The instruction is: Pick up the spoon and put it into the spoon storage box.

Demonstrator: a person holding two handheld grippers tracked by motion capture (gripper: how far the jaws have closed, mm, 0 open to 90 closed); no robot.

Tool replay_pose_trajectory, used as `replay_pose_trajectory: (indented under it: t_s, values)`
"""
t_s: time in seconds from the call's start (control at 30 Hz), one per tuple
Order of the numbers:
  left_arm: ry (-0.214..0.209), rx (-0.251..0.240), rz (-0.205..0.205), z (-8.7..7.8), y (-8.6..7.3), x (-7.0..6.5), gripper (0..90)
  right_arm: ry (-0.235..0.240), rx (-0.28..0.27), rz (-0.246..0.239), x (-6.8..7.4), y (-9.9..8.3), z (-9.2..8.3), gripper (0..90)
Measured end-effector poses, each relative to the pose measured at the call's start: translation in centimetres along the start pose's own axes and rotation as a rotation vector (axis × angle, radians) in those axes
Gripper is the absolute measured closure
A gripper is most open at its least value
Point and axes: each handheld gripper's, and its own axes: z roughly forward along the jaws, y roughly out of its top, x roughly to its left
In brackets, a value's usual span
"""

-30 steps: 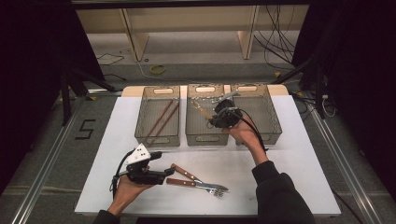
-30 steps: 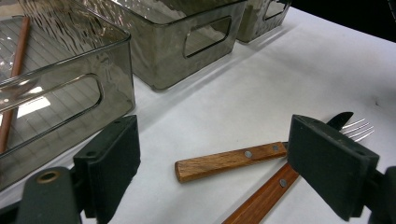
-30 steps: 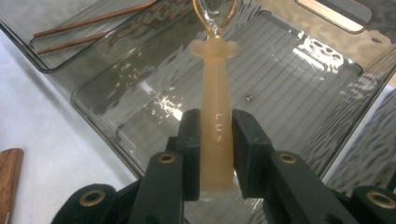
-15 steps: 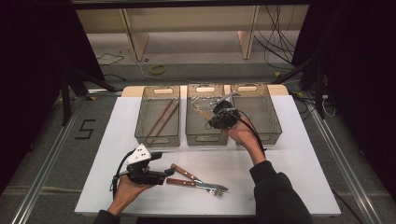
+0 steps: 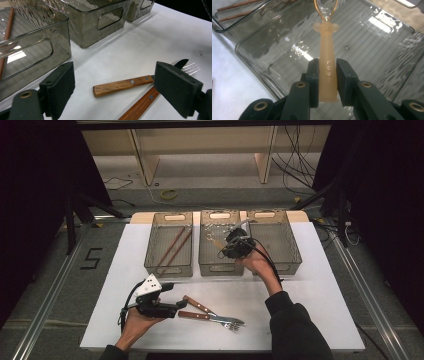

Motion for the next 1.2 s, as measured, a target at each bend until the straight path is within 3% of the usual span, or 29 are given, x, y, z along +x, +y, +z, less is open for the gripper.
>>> replay_pose_trajectory:
  t_s: [0.17, 0.37, 0.77, 1.03, 1.2]
  values:
    - [0.000, 0.000, 0.000, 0.0, 0.0, 0.0, 16.8, 0.002, 0.009, -0.013, 0.0, 0.1, 0.4, 73.6]
    - [-0.001, 0.001, -0.001, 0.0, 0.0, 0.0, 16.8, 0.008, 0.002, 0.006, -0.1, 0.2, 0.1, 72.2]
    - [-0.001, 0.002, -0.001, 0.0, 0.0, 0.0, 16.7, 0.050, -0.045, 0.002, -0.2, 0.1, -2.0, 63.7]
    - [-0.002, 0.001, 0.003, -0.1, 0.0, 0.0, 16.8, 0.083, -0.084, -0.026, 0.7, -0.1, -3.9, 54.0]
    - [-0.013, 0.016, 0.010, 0.0, 0.1, 0.0, 17.5, 0.126, -0.124, -0.007, 1.5, -0.8, -5.3, 50.3]
